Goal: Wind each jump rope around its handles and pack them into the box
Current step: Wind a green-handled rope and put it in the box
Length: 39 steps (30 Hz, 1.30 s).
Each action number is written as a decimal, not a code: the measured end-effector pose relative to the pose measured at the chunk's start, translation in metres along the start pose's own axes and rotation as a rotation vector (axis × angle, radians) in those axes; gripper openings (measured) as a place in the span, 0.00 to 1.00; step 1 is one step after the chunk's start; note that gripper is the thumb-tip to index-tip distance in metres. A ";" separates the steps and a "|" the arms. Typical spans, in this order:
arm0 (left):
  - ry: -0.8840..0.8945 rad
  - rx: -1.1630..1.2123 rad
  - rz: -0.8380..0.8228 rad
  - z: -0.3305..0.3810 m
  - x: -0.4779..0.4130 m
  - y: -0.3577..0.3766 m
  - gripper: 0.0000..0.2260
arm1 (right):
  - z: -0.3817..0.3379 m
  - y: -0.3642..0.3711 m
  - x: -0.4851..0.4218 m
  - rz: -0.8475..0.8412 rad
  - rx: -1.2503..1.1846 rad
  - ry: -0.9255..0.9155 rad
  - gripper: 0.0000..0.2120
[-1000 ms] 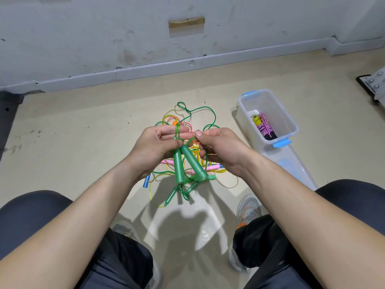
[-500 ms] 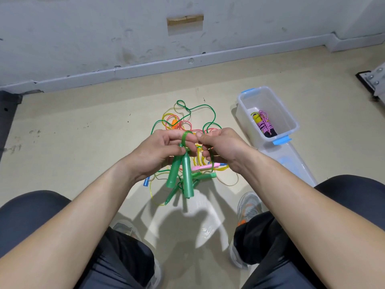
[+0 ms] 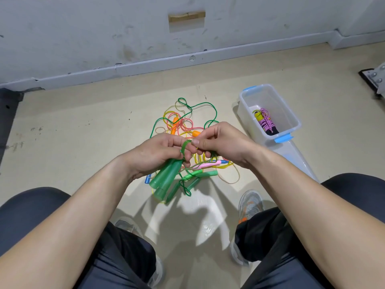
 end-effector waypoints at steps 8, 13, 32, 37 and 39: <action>-0.100 -0.158 -0.045 -0.010 0.006 0.006 0.18 | 0.006 0.014 0.003 -0.107 0.184 0.031 0.11; -0.141 0.010 -0.032 -0.008 0.011 0.003 0.17 | 0.004 0.017 0.004 -0.130 0.098 -0.029 0.09; -0.291 0.082 0.002 -0.021 0.014 0.011 0.12 | 0.021 0.026 0.001 -0.069 0.372 -0.019 0.15; -0.196 0.155 0.117 -0.020 0.009 0.001 0.07 | 0.009 0.005 0.004 0.089 0.352 -0.075 0.15; -0.170 0.193 0.201 -0.022 0.007 0.001 0.07 | 0.007 0.001 0.004 0.146 0.354 -0.104 0.13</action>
Point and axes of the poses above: each hand's wrist, its own x-axis away from the middle knuckle, its own y-axis out of the palm, z = x × y, the point moved 9 cm from there along -x, towards the middle knuckle, and after that the axes turned 5 degrees about -x, right-handed, at the moved point
